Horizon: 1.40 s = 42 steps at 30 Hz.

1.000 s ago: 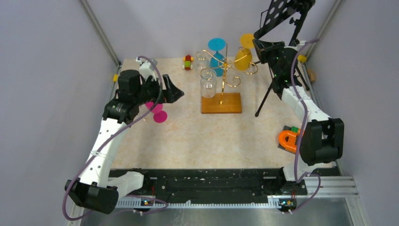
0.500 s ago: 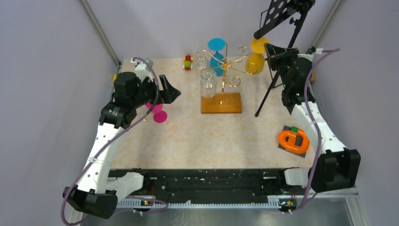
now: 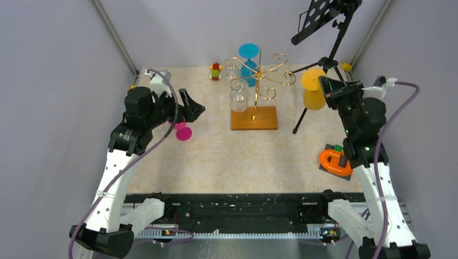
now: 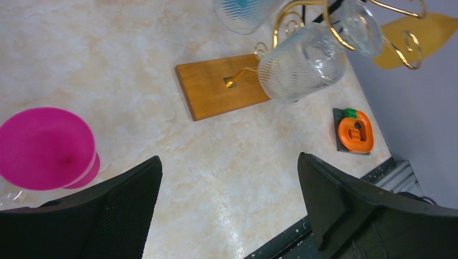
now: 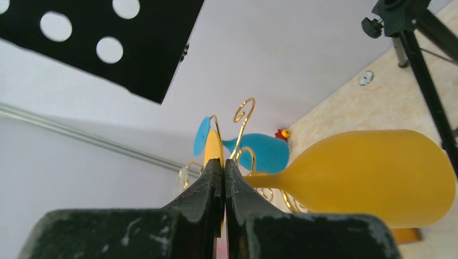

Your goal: Take the wine glass off the wine glass rack

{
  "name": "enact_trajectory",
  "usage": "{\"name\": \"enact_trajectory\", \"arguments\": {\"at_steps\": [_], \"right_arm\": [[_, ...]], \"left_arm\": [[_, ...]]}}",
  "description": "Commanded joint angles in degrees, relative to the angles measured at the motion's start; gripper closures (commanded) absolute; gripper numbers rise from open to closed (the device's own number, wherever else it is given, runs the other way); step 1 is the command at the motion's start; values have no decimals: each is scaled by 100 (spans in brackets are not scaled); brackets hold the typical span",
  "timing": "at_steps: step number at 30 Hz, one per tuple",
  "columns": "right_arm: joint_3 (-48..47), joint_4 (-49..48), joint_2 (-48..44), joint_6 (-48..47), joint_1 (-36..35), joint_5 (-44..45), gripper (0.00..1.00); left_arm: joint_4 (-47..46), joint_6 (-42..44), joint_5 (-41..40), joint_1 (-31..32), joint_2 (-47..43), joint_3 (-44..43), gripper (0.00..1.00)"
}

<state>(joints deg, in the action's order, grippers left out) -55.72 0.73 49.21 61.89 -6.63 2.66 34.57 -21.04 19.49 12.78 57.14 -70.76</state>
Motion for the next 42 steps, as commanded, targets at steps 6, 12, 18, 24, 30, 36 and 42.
{"name": "enact_trajectory", "arguments": {"at_steps": [6, 12, 18, 24, 30, 36, 42], "right_arm": [[-393, 2057, -957, -1762, 116, -1918, 100], [1111, -39, -1243, -318, 95, -3891, 100], [1555, -1093, -1463, 422, 41, -4397, 100], [1974, -2364, -1382, 1722, 31, -4793, 100], [2613, -3257, -1503, 3268, -98, -4196, 100], [2696, -3950, -1676, 3868, -250, -3446, 100], [2451, -4511, -1646, 4001, -265, -3109, 100]], "left_arm": [[-1455, -638, 2274, 94, -172, 625, 2], [-1782, -1021, 2292, 852, 220, 622, 3], [-1931, -1322, 1819, 1352, 363, 613, 3], [-3107, -2211, 2025, 1422, 393, 1061, 3], [-3938, -2392, 1920, 1491, 208, 1421, 5], [-3747, -4654, 771, 1634, 85, 1664, 14], [-4626, -5399, 570, 1684, -139, 2231, 11]]}}
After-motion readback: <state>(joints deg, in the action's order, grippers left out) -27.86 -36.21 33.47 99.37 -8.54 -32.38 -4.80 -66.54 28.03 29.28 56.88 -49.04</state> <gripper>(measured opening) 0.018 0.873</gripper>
